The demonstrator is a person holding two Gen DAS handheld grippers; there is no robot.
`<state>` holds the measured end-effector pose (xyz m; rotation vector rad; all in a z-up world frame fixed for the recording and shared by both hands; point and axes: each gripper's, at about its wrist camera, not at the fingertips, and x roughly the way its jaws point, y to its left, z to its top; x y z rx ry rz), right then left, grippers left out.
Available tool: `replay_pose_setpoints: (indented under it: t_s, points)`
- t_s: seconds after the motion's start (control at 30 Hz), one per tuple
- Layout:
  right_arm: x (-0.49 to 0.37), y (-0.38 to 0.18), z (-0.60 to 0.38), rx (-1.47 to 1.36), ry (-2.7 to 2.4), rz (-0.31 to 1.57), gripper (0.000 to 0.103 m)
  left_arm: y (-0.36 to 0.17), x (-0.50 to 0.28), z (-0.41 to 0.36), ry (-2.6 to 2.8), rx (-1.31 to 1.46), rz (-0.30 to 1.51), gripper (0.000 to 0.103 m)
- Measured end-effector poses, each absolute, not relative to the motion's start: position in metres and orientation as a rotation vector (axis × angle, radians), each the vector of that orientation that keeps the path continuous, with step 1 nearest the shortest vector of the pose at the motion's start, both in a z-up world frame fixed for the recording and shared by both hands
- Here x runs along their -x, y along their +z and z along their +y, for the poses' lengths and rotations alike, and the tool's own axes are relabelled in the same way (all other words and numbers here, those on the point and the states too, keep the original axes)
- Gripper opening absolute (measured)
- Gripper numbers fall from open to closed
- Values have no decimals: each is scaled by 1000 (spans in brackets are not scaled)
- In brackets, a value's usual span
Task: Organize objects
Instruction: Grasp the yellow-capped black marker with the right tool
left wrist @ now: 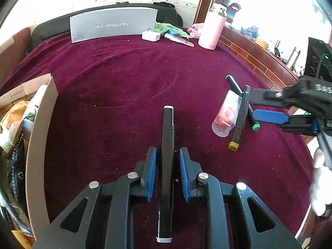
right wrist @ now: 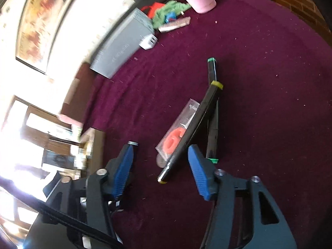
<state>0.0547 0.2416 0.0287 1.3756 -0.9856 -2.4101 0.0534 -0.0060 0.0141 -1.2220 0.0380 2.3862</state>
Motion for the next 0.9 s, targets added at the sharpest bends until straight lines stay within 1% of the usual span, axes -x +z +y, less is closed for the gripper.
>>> replay_pose_setpoints:
  t_s: [0.1, 0.17, 0.23, 0.27, 0.33, 0.4, 0.5, 0.6, 0.63, 0.7, 0.73, 0.77, 0.8, 0.83, 0.87, 0.9]
  points:
    - [-45, 25, 229, -1457, -2491, -899, 48, 14, -53, -7, 2384, 1222, 30, 18]
    - [-41, 24, 222, -1502, -2588, -805, 43, 14, -52, -8, 2380, 1222, 18, 18]
    - [-37, 23, 217, -1531, -2651, -734, 34, 14, -52, -10, 2373, 1221, -7, 18]
    - [-34, 23, 214, -1547, -2680, -696, 32, 14, -51, -11, 2371, 1221, -14, 18]
    - [-31, 20, 212, -1573, -2710, -640, 22, 14, -51, -12, 2366, 1220, -29, 18]
    - [-30, 16, 211, -1587, -2696, -615, 22, 14, -50, -12, 2365, 1220, -32, 18]
    - [-33, 16, 209, -1617, -2687, -542, 17, 14, -50, -12, 2369, 1221, -24, 18]
    - [-35, 15, 210, -1663, -2665, -513, 17, 14, -52, -6, 2390, 1224, 30, 19]
    - [-35, 12, 211, -1690, -2670, -488, 17, 15, -53, 0, 2400, 1221, 75, 21]
    - [-34, 12, 210, -1683, -2681, -456, 17, 15, -56, 12, 2400, 1211, 157, 39]
    - [-33, 12, 208, -1683, -2690, -443, 18, 14, -59, 19, 2397, 1207, 200, 44]
    - [-31, 12, 206, -1678, -2704, -435, 20, 13, -62, 29, 2392, 1203, 266, 56]
    - [-32, 12, 202, -1672, -2714, -420, 25, 12, -65, 40, 2395, 1195, 346, 62]
    - [-32, 12, 197, -1656, -2727, -372, 31, 13, -66, 41, 2411, 1189, 364, 64]
    - [-32, 11, 190, -1642, -2737, -323, 34, 12, -65, 41, 2418, 1199, 358, 66]
    - [-33, 11, 185, -1632, -2747, -287, 38, 12, -63, 37, 2407, 1209, 320, 66]
